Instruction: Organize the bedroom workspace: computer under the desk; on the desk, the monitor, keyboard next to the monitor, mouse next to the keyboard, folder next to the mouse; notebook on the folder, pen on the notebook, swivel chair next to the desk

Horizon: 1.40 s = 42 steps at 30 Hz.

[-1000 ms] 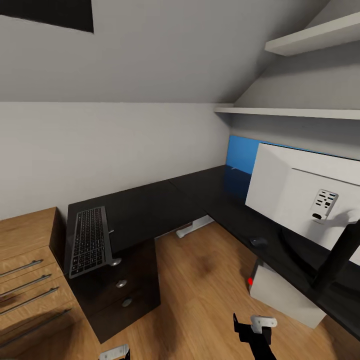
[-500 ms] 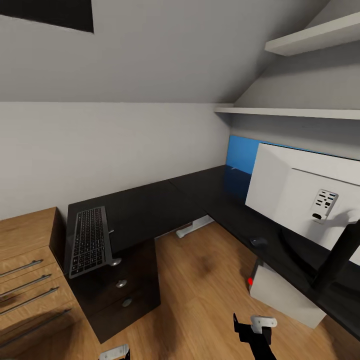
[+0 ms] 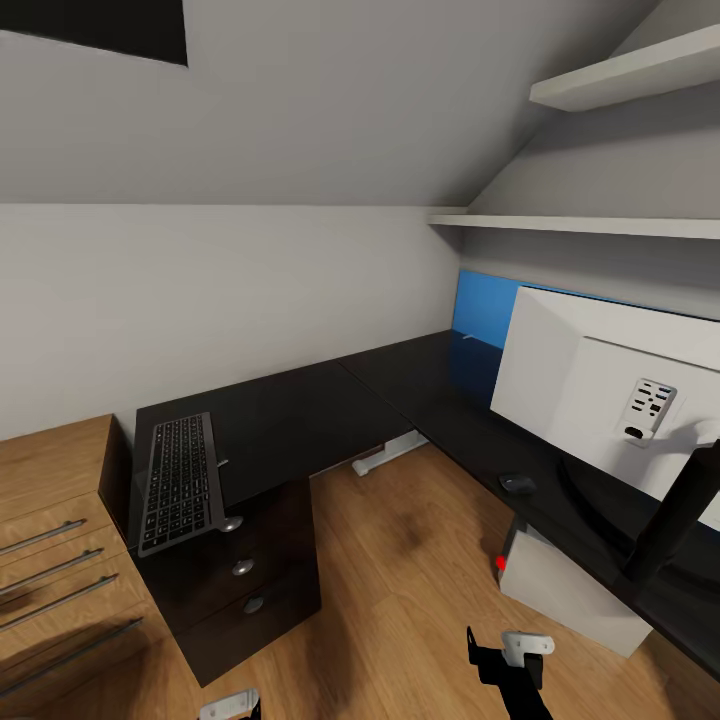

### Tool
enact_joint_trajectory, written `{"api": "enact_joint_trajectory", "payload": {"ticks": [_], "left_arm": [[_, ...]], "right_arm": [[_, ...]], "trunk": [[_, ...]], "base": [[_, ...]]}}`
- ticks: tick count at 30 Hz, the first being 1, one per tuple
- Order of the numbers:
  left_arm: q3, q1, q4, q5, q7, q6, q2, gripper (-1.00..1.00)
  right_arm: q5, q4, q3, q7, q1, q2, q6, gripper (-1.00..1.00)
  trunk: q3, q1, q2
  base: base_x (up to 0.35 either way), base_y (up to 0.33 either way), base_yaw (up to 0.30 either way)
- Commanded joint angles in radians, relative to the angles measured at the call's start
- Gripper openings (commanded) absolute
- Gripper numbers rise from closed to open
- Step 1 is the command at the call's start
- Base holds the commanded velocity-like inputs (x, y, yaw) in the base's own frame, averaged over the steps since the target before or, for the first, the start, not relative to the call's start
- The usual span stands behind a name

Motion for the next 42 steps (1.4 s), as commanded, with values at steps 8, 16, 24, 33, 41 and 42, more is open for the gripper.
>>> {"api": "enact_joint_trajectory", "payload": {"ticks": [8, 16, 24, 33, 41, 42], "left_arm": [[-0.009, -0.001, 0.0, 0.006, 0.008, -0.004, -0.002, 1.0], [-0.009, -0.001, 0.0, 0.007, 0.008, -0.004, -0.002, 1.0], [-0.009, -0.001, 0.0, 0.007, 0.008, -0.004, -0.001, 1.0], [-0.009, -0.001, 0.0, 0.008, 0.008, -0.004, -0.001, 1.0], [-0.009, -0.001, 0.0, 0.008, 0.008, -0.004, -0.001, 1.0], [-0.009, -0.001, 0.0, 0.008, 0.008, -0.004, -0.001, 1.0]], "right_arm": [[0.004, 0.001, -0.005, 0.0, -0.001, 0.0, -0.005, 1.0], [0.004, 0.001, -0.005, 0.0, -0.001, 0.0, -0.005, 1.0], [0.004, 0.001, -0.005, 0.001, -0.001, 0.0, -0.005, 1.0], [0.004, 0.001, -0.005, 0.001, -0.001, 0.0, -0.004, 1.0], [0.004, 0.001, -0.005, 0.0, -0.001, 0.0, -0.004, 1.0], [0.004, 0.001, -0.005, 0.0, -0.001, 0.0, -0.004, 1.0]], "trunk": [[0.001, 0.0, 0.0], [0.007, 0.0, 0.0], [0.013, 0.0, 0.0], [0.015, 0.0, 0.0], [0.015, 0.0, 0.0], [0.015, 0.0, 0.0]], "base": [[0.0, 0.0, -0.088], [0.0, 0.0, -0.216], [0.0, 0.0, -0.217], [0.0, 0.0, -0.055], [0.0, 0.0, -0.008], [0.0, 0.0, -0.003]]}}
